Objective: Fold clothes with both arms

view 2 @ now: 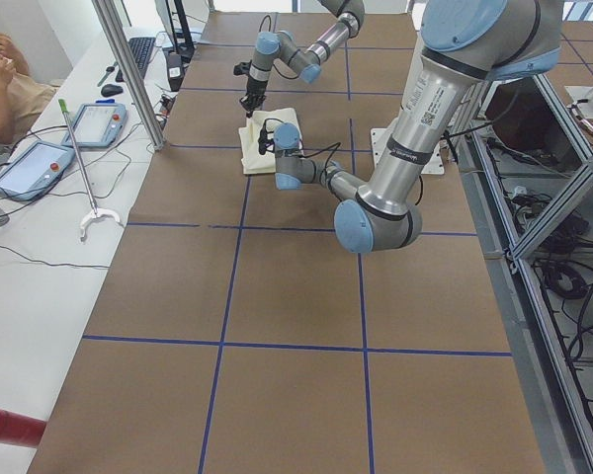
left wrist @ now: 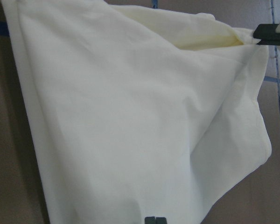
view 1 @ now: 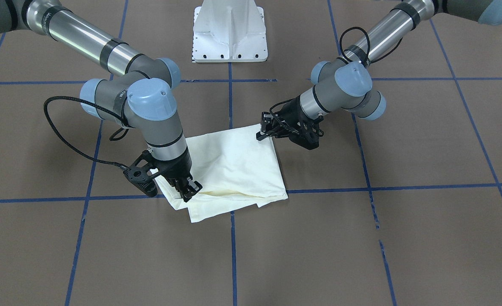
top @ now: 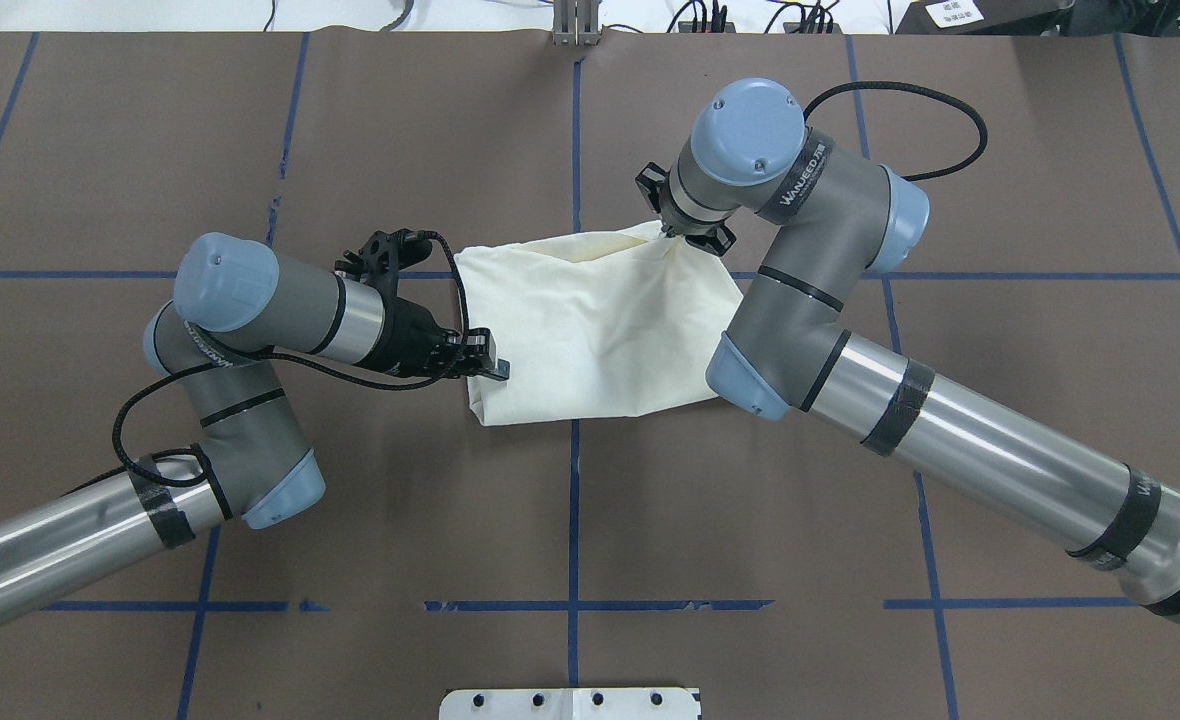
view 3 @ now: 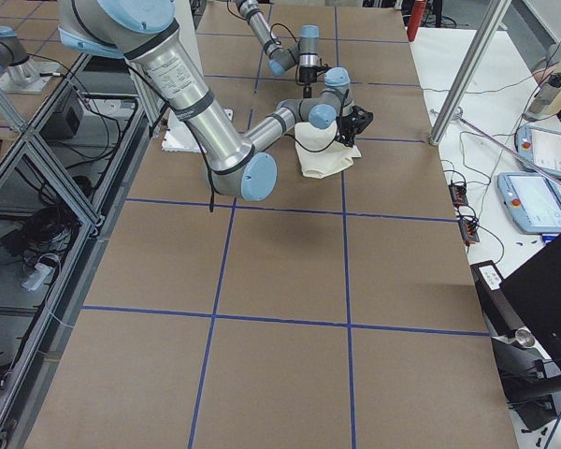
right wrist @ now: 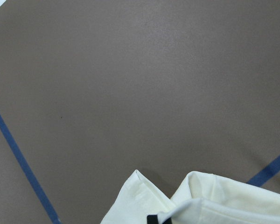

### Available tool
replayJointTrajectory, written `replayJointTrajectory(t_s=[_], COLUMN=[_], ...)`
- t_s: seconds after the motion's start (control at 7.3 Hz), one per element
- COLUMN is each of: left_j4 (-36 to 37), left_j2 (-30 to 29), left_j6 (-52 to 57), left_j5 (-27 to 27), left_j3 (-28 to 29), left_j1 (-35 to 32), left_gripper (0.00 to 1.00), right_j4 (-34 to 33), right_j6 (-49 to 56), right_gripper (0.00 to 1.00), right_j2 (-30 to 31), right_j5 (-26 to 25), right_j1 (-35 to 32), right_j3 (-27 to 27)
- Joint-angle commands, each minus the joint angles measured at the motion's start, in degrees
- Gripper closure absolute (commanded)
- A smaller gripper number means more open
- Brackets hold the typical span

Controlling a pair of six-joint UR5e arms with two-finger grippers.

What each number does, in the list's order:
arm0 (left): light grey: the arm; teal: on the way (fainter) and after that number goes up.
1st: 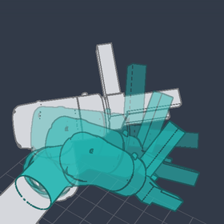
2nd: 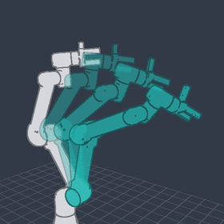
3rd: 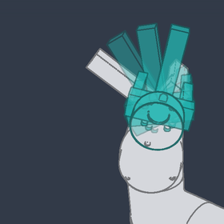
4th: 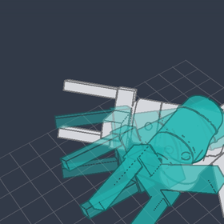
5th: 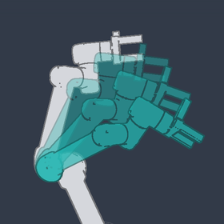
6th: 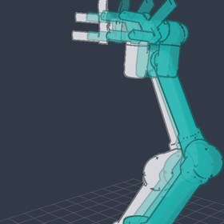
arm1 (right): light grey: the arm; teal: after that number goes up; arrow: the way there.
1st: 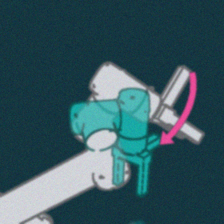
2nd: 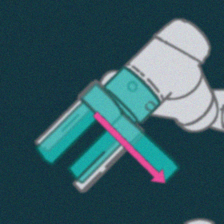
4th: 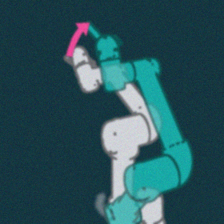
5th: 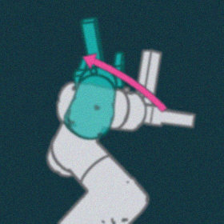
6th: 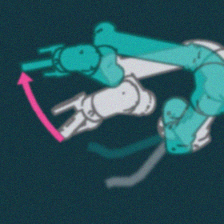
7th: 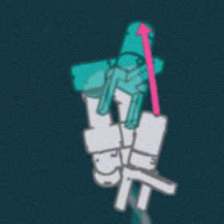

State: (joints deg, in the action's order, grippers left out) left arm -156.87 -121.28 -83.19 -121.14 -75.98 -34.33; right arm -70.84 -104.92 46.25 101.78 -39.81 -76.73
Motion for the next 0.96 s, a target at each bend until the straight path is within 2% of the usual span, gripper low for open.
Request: replayJointTrajectory(t_s=[0.0, 0.41, 0.55, 0.69, 0.82], left_j4=[-0.2, -0.5, -0.4, -0.8, -0.7], left_j2=[1.6, 3.8, 3.9, 5.3, 8.7], left_j6=[0.2, 0.2, 0.2, 0.5, 0.4], left_j5=[0.2, -0.3, -0.4, -0.6, -2.2], left_j3=[0.5, 0.0, -0.4, -1.5, -6.3], left_j1=[0.4, 0.4, 0.4, -0.1, -0.7], left_gripper=[1.00, 1.00, 1.00, 1.00, 1.00], right_j4=[0.0, 0.0, 0.0, 0.0, 0.0], right_j6=[0.7, 0.9, 1.0, 4.3, 5.9], right_gripper=[1.00, 1.00, 0.77, 0.01, 0.00], right_j2=[-0.1, -0.1, -0.1, -0.1, 0.0], right_j5=[0.0, 0.1, 0.0, 0.0, 2.1], right_j1=[0.0, -0.1, -0.1, -0.2, -1.9], right_j3=[0.0, 0.0, 0.0, 0.0, -0.4])
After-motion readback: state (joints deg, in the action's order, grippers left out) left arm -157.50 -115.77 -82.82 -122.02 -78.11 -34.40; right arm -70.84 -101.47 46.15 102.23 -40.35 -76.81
